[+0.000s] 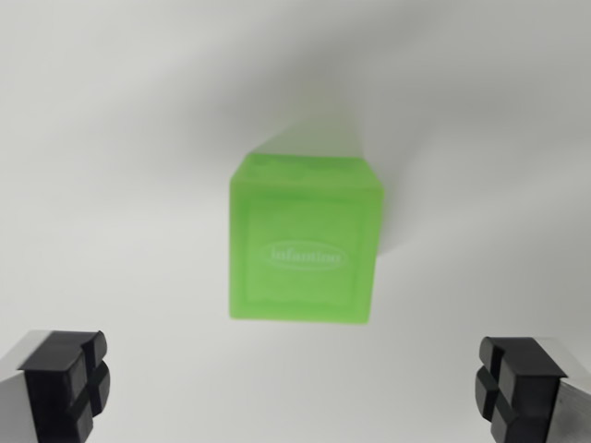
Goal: Stack cube
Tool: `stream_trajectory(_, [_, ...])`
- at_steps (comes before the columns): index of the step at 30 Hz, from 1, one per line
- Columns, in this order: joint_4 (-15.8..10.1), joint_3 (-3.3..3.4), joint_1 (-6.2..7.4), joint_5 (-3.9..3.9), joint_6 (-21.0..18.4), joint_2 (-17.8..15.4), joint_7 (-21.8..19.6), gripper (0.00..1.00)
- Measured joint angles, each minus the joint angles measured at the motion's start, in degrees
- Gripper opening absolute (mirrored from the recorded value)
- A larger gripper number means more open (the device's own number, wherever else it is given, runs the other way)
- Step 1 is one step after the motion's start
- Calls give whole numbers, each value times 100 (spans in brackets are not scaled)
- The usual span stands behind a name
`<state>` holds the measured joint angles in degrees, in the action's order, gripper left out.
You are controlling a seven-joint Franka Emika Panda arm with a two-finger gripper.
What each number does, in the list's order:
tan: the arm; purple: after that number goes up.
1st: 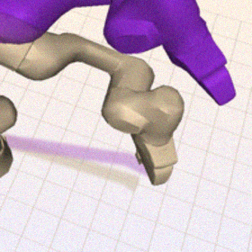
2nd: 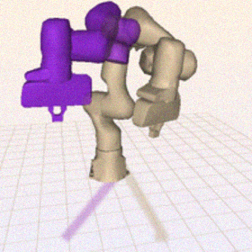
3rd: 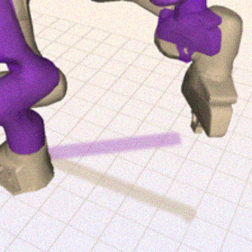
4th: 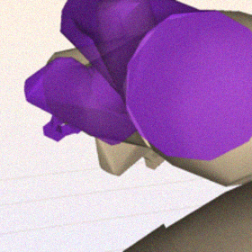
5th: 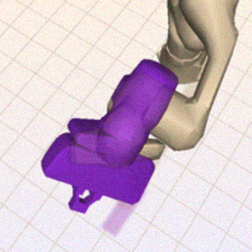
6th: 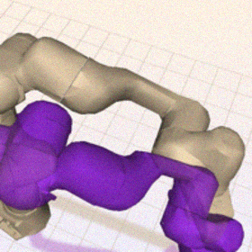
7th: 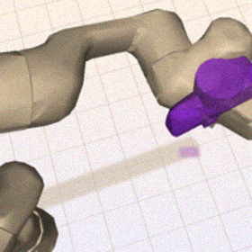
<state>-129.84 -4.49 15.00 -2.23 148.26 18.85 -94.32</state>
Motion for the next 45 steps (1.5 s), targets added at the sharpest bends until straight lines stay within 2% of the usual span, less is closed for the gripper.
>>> stream_trajectory(10, [33,60,51,-62,469,496,-46,100])
stream_trajectory(18, [109,128,110,-75,785,890,-60,100])
stream_trajectory(26, [186,189,173,-75,998,1174,-61,100])
stream_trajectory(37, [248,222,205,-75,1137,1369,-61,100])
stream_trajectory(38, [249,223,205,-75,1139,1373,-61,0])
stream_trajectory(45, [253,225,206,-75,1143,1377,-61,0])
